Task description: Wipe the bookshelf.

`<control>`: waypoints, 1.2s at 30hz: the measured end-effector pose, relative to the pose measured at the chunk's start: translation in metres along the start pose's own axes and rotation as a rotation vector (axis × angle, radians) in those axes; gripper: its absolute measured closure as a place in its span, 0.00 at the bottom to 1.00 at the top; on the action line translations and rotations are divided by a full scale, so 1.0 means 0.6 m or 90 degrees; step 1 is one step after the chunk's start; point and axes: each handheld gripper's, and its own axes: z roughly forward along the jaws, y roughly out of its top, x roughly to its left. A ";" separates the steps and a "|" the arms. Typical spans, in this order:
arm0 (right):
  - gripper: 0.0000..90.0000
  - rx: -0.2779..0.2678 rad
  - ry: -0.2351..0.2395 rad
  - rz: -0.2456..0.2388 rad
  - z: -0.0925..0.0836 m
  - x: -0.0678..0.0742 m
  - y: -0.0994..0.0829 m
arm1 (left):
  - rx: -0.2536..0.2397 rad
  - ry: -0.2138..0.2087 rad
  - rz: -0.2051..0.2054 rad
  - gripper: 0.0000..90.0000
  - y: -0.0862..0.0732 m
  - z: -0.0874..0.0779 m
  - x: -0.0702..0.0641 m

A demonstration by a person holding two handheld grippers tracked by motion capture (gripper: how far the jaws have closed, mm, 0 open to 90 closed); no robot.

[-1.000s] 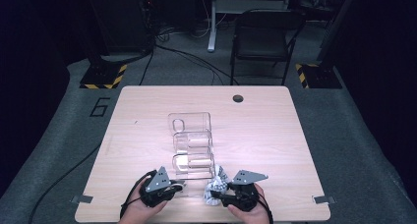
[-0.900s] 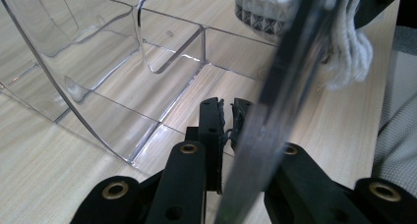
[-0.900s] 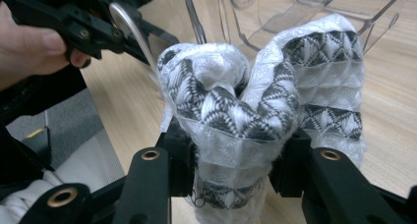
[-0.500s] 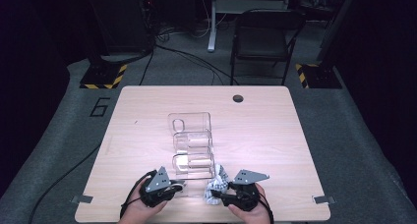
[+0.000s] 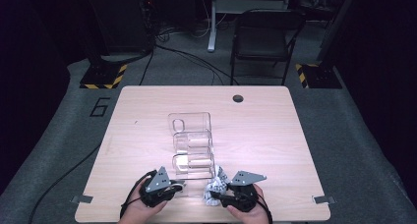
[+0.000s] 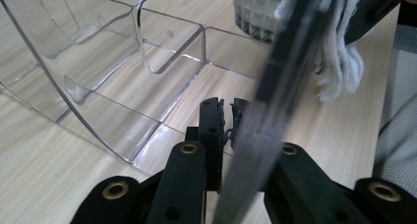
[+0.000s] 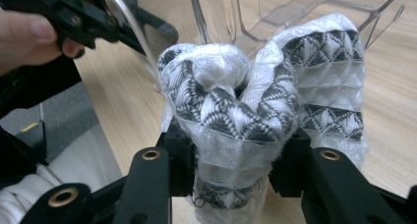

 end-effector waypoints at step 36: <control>0.69 -0.066 -0.009 -0.001 -0.052 0.007 0.019 | -0.028 -0.016 0.001 0.99 0.016 0.003 -0.006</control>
